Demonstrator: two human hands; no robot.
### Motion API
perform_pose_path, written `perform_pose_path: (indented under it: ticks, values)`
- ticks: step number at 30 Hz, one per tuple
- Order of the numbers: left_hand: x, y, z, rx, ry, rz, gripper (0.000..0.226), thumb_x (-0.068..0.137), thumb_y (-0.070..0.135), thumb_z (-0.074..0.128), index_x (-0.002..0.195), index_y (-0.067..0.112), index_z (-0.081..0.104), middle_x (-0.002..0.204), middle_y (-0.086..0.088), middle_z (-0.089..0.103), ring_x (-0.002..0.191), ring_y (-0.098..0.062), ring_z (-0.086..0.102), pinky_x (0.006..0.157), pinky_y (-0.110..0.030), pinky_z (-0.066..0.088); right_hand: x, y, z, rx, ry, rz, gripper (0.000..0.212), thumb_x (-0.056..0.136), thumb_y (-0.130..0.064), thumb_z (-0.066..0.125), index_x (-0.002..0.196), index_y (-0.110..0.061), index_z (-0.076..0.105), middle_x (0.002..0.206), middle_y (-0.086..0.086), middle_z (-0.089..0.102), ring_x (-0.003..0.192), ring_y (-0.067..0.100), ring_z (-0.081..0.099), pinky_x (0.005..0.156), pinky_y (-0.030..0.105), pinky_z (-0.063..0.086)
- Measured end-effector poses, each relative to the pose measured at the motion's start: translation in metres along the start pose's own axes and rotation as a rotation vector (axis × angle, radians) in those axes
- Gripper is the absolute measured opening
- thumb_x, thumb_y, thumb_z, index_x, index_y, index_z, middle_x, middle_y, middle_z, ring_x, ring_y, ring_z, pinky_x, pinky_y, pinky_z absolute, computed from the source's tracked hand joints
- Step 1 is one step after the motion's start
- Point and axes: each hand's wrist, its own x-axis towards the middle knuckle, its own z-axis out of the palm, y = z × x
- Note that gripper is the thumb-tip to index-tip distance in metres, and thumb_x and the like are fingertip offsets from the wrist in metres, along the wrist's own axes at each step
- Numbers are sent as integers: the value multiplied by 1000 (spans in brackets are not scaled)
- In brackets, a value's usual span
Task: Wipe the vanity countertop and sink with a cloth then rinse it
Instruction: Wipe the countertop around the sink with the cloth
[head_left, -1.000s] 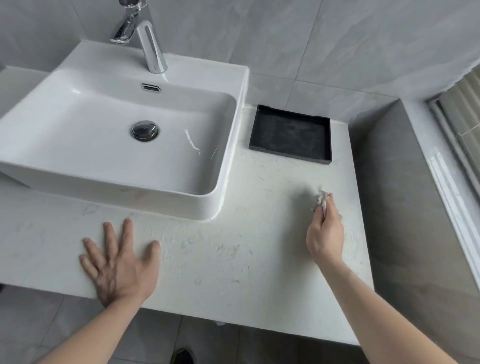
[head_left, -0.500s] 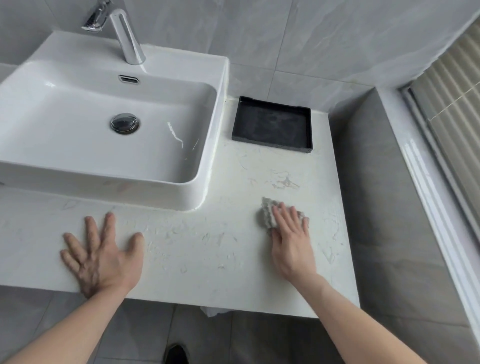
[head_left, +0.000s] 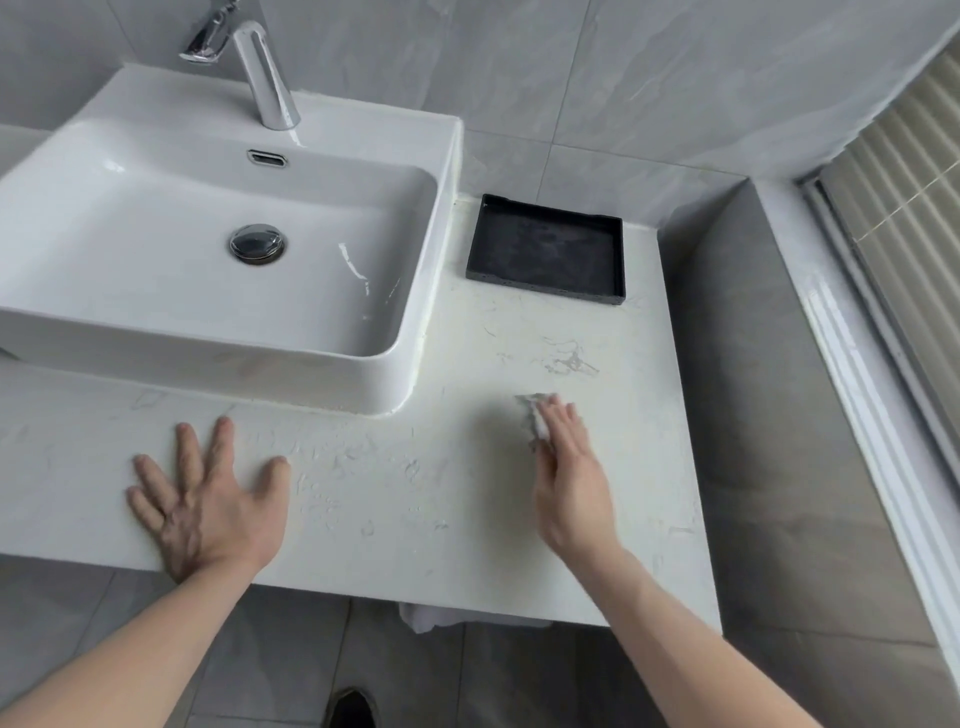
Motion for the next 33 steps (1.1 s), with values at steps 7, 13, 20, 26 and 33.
perform_pose_path:
  ticks: [7, 13, 20, 26, 33]
  values:
    - [0, 1, 0, -3, 7, 6, 79, 85, 68, 37, 157, 38, 22, 169, 3, 12, 154, -37, -1, 124, -53, -2, -37, -10, 36, -448, -285, -255, 56, 110, -44, 26, 164, -39, 10, 171, -19, -1, 158, 18, -17, 126, 50, -14]
    - [-1, 2, 0, -7, 8, 9, 79, 85, 68, 36, 157, 38, 23, 169, 2, 13, 154, -38, -1, 124, -53, -3, -43, 68, -41, -427, -96, -11, 58, 107, -40, 33, 163, -36, 18, 171, -13, 5, 160, 15, -2, 130, 44, 0]
    - [-2, 2, -1, -4, 9, 11, 78, 85, 66, 38, 156, 37, 24, 168, 1, 15, 153, -39, 1, 123, -55, 1, -41, 88, -94, -209, 168, 303, 51, 110, -22, 39, 160, -31, 34, 166, -21, 21, 156, 3, 14, 122, 44, 35]
    - [-1, 2, -1, -10, 4, 8, 79, 85, 67, 37, 156, 37, 21, 168, 2, 13, 153, -39, 1, 124, -55, 0, -35, 15, -27, -91, 6, 41, 49, 109, -23, 43, 158, -27, 38, 169, -10, 24, 158, 8, 10, 130, 41, 11]
    - [-1, 2, -1, -16, -6, 2, 79, 84, 67, 36, 156, 39, 21, 169, 3, 12, 154, -39, 0, 124, -55, -1, -66, -32, 49, -441, -322, -241, 56, 110, -42, 24, 164, -36, 8, 172, -15, -2, 158, 18, -19, 126, 54, -11]
